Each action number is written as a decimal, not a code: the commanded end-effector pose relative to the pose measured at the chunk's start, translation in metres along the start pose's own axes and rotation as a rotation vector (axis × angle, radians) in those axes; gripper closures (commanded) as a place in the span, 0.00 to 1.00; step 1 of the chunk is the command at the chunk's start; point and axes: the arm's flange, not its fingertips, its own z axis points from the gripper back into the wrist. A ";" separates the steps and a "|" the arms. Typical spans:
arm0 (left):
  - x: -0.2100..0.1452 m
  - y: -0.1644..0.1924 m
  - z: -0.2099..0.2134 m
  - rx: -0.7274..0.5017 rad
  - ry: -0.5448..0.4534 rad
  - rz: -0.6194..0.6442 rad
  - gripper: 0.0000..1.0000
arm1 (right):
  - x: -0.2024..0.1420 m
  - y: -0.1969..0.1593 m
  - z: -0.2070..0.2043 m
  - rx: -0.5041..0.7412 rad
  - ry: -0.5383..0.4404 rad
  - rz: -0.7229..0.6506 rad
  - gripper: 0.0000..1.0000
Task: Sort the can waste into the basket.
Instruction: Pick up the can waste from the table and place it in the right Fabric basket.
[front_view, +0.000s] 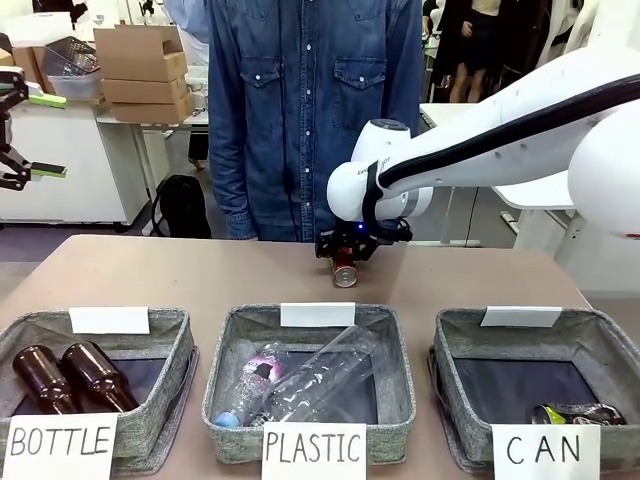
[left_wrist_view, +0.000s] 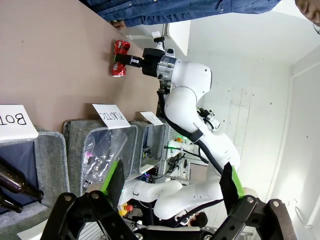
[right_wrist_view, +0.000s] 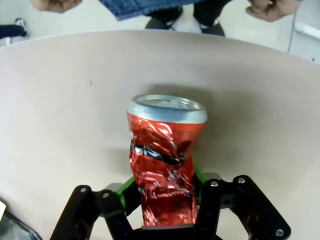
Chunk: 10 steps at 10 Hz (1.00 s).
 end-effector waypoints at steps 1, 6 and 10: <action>-0.002 0.000 0.003 -0.001 0.009 -0.011 0.00 | 0.002 0.001 0.000 -0.035 -0.004 -0.031 1.00; -0.002 0.000 0.003 -0.001 0.009 -0.011 0.00 | -0.013 -0.002 0.067 -0.027 -0.010 -0.002 0.73; -0.002 0.000 0.003 -0.001 0.009 -0.011 0.00 | -0.070 -0.025 0.171 -0.019 0.093 0.077 0.73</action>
